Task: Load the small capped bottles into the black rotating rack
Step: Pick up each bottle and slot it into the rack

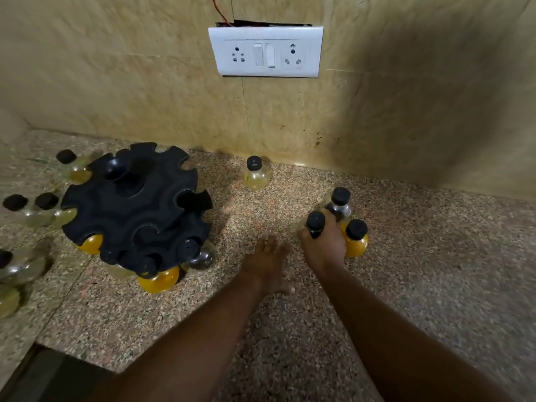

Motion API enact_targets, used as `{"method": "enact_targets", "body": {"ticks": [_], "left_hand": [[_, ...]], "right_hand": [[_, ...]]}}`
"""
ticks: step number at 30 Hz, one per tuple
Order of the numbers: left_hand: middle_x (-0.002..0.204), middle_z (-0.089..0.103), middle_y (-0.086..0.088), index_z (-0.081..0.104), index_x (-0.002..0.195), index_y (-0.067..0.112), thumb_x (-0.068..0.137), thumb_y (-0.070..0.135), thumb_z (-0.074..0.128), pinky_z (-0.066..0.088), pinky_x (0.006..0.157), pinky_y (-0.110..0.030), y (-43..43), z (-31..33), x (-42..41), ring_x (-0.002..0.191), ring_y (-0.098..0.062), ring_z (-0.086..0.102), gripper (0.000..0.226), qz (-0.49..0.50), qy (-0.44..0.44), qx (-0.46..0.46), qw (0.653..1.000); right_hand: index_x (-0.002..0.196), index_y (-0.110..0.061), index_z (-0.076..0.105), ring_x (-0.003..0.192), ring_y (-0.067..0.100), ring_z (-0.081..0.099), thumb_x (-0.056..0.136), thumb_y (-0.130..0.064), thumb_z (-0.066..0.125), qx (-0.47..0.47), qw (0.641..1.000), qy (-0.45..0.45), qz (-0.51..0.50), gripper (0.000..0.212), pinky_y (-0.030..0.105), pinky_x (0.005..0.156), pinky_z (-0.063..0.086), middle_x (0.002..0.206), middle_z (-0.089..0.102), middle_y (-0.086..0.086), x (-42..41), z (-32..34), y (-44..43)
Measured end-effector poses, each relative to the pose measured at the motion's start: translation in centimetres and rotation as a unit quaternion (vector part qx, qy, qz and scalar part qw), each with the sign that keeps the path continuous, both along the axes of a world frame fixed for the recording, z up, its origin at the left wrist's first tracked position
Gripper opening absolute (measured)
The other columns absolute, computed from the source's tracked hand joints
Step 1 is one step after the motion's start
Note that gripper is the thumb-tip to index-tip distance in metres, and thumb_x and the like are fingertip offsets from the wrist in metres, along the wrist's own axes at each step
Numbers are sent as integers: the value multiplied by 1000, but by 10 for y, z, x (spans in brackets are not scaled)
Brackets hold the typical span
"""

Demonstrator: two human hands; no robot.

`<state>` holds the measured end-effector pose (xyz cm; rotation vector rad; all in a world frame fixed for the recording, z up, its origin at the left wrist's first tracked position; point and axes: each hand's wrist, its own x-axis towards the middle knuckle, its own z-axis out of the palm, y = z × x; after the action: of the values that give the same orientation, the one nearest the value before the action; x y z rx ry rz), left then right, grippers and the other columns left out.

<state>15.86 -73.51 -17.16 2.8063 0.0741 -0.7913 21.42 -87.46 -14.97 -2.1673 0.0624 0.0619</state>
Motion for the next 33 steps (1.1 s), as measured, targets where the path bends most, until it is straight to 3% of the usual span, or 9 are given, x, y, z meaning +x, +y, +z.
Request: {"method": "enact_targets", "body": {"ticks": [4, 8, 12, 14, 17, 22, 28, 31, 33], "left_hand": [[168, -5, -4, 10, 159, 35, 81, 53, 73, 27, 118, -56, 5, -3, 0, 154, -34, -4, 101, 26, -20, -47, 998], [149, 48, -3, 46, 146, 25, 89, 32, 67, 43, 108, -39, 16, -7, -7, 137, -23, 45, 61, 207, -211, -215, 931], [127, 63, -5, 48, 144, 25, 95, 29, 62, 48, 65, -27, 25, 14, -7, 94, -19, 64, 50, 507, -232, -376, 740], [124, 64, -3, 53, 140, 20, 98, 26, 60, 49, 72, -29, 34, 19, -9, 96, -20, 64, 44, 598, -247, -421, 636], [95, 70, -1, 70, 102, 16, 100, 25, 57, 47, 66, -30, 42, 27, -18, 80, -19, 63, 16, 674, -253, -501, 481], [71, 62, -3, 63, 89, 13, 103, 36, 52, 36, 45, -25, 47, 31, -39, 50, -15, 55, 29, 695, -244, -590, 331], [90, 73, -8, 68, 111, 10, 100, 40, 56, 43, 47, -26, 70, 28, -78, 62, -18, 63, 34, 707, -254, -586, 304], [101, 76, -13, 71, 106, 13, 99, 37, 60, 51, 61, -32, 83, 29, -94, 76, -25, 69, 27, 698, -254, -584, 326], [84, 74, -10, 72, 97, 13, 99, 34, 60, 49, 55, -30, 89, 35, -102, 63, -20, 66, 24, 696, -240, -573, 360]], "right_hand": [[131, -20, 56, 107, 30, 63, 88, -21, 69, -13, 1000, -8, 3, 44, 42, 85, 52, 120, 66, 6, 5, -3, 0], [128, -26, 56, 102, 25, 65, 90, -32, 70, -28, 999, -23, -4, 40, 37, 79, 51, 118, 67, 0, -4, 1, 7], [130, -25, 60, 111, 24, 59, 86, -35, 73, -61, 997, -43, 34, 46, 32, 83, 46, 128, 58, 2, -12, 10, 24], [132, -22, 62, 112, 24, 58, 85, -34, 74, -61, 994, -52, 75, 50, 32, 86, 46, 127, 59, 4, -17, 18, 35], [129, -21, 65, 105, 23, 61, 83, -33, 77, -48, 985, -63, 155, 48, 35, 88, 50, 118, 61, 3, -27, 32, 55], [135, -25, 61, 116, 21, 60, 83, -39, 77, -99, 961, -78, 246, 56, 32, 95, 48, 128, 63, -1, -39, 41, 87], [136, -29, 59, 115, 21, 62, 84, -39, 77, -102, 935, -81, 329, 56, 37, 97, 52, 132, 62, -4, -63, 40, 123], [136, -30, 59, 116, 22, 60, 83, -41, 79, -100, 933, -81, 336, 58, 37, 96, 52, 131, 58, -1, -73, 37, 140], [135, -30, 60, 116, 23, 58, 82, -42, 80, -98, 936, -78, 329, 58, 34, 95, 51, 128, 57, 1, -76, 35, 148]]}}
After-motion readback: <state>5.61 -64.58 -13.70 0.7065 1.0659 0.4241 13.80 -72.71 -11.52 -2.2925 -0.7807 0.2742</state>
